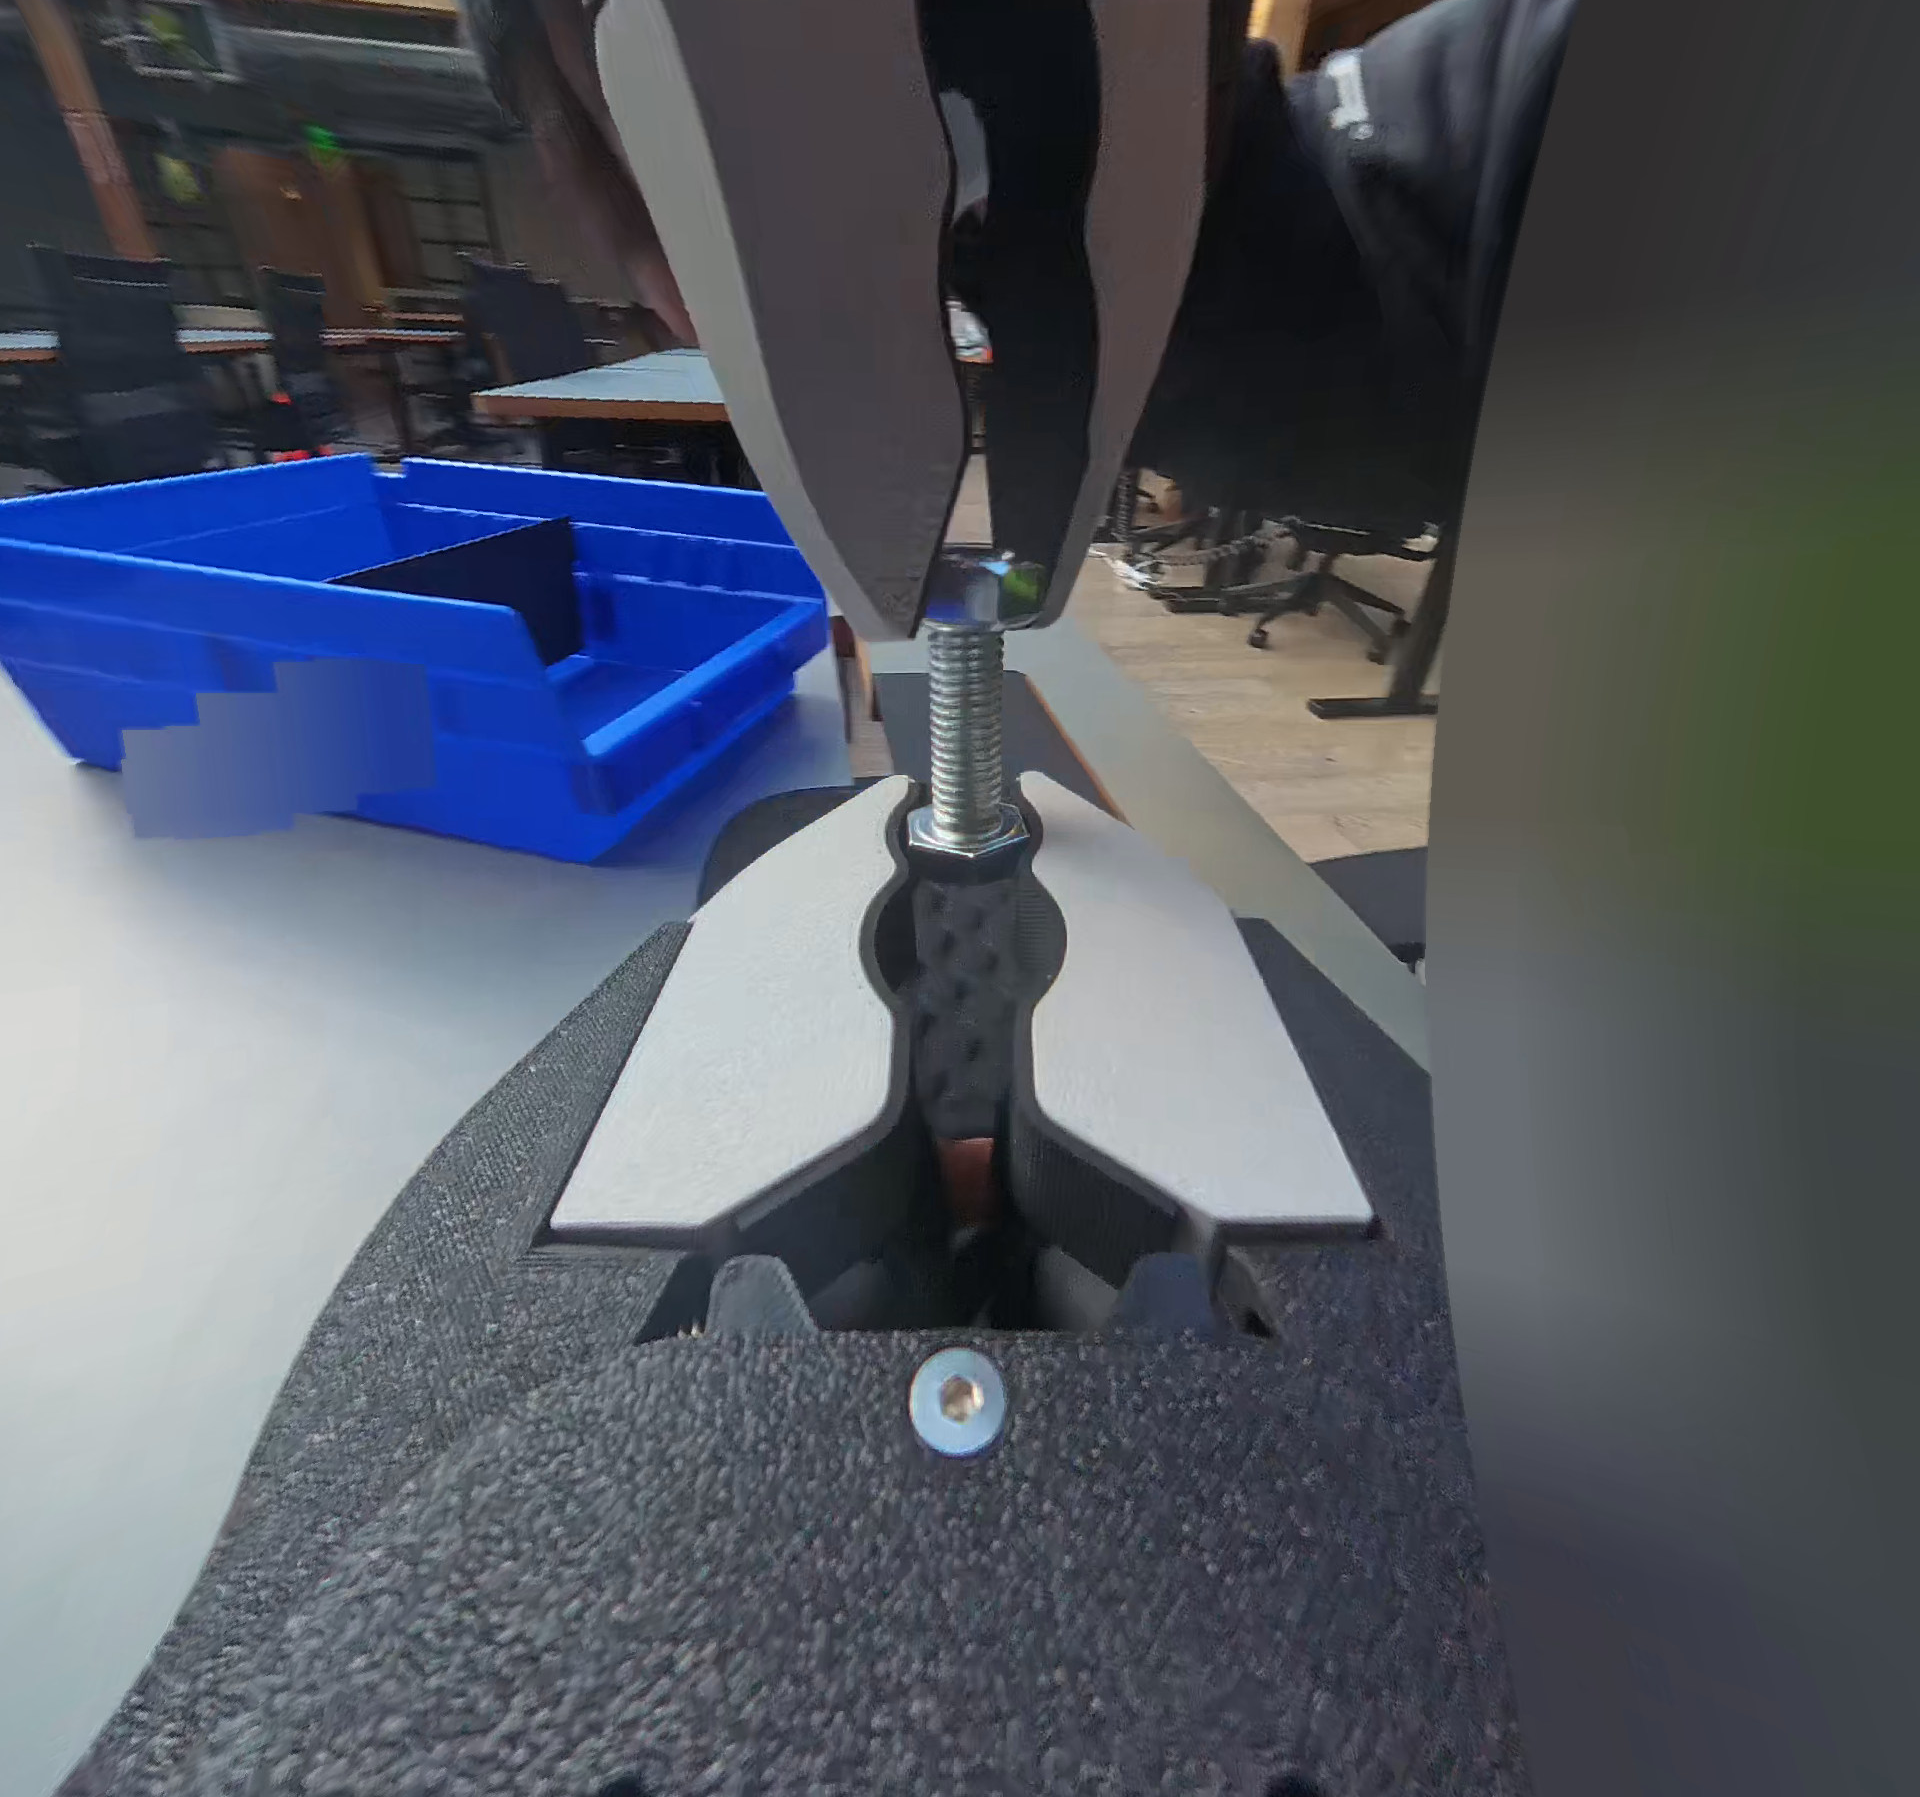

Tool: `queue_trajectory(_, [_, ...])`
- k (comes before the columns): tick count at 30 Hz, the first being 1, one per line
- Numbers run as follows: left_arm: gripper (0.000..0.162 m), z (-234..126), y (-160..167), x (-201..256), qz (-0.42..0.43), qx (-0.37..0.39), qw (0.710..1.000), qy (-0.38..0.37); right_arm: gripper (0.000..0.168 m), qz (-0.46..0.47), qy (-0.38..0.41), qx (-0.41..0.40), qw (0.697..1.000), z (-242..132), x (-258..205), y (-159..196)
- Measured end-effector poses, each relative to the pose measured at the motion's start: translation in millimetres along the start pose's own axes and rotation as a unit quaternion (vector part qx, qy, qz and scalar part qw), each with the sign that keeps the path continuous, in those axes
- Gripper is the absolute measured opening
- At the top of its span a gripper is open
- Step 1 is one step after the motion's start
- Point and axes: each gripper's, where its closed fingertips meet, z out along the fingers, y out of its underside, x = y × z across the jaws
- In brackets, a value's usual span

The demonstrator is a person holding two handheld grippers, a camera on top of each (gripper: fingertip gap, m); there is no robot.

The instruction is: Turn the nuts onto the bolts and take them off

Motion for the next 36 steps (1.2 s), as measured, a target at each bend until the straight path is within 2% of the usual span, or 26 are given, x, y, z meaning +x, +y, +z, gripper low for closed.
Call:
queue_trajectory(2, [0.014,-0.7,0.8,15.7,0.009,-0.003,0.998,0.058,0.019,-0.071,-0.008,0.007,0.997,1.1,-8.1,-9.2])
queue_trajectory(6, [0.014,-8.0,-2.3,34.0,0.013,0.011,0.991,0.129,0.019,-0.15,0.006,0.024,0.988,1.5,-10.0,-25.4])
queue_trajectory(10, [0.014,-12.3,-5.7,36.6,0.003,0.025,0.989,0.145,0.019,-0.17,0.019,0.021,0.985,0.5,-7.4,-27.0])
queue_trajectory(13, [0.014,-9.0,-5.4,26.6,-0.001,0.023,0.994,0.104,0.024,-0.069,0.018,0.009,0.997,-0.2,-0.4,-16.8])
queue_trajectory(15, [0.014,-7.6,-7.8,13.9,-0.004,0.03,0.998,0.052,0.053,0.05,0.009,-0.009,0.999,-0.3,4.7,-2.2])
queue_trajectory(17, [0.014,-7.0,-9.7,-6.7,-0.014,0.037,0.999,-0.028,0.062,0.184,0.001,-0.001,0.983,-1.1,9.2,9.0])
queue_trajectory(19, [0.014,-7.4,-9.2,-27.3,-0.021,0.036,0.993,-0.111,0.058,0.297,0.004,0.038,0.954,-3.9,15.1,11.9])
queue_trajectory(20, [0.014,-7.8,-8.3,-34.5,-0.022,0.033,0.989,-0.144,0.05,0.346,0.016,0.053,0.937,-6.0,20.0,15.2])
queue_trajectory(23, [0.014,-9.6,-6.7,-46.0,-0.015,0.026,0.978,-0.206,0.041,0.411,0.037,0.073,0.908,-8.2,25.2,24.9])
queue_trajectory(27, [0.014,-8.8,-4.4,-48.4,-0.013,0.017,0.975,-0.219,0.037,0.404,0.047,0.08,0.91,-4.2,25.7,23.0])
queue_trajectory(30, [0.014,-8.2,-4.1,-47.8,-0.012,0.016,0.976,-0.217,0.024,0.387,0.056,0.074,0.918,-2.3,28.5,20.4])
queue_trajectory(31, [0.014,-7.4,-3.7,-46.9,-0.01,0.014,0.977,-0.214,0.017,0.373,0.062,0.065,0.923,-2.2,29.7,22.0])
queue_trajectory(36, [0.014,-2.0,-2.4,-36.3,-0.001,0.006,0.985,-0.17,0.017,0.251,0.053,0.029,0.966,-2.7,18.9,18.2])
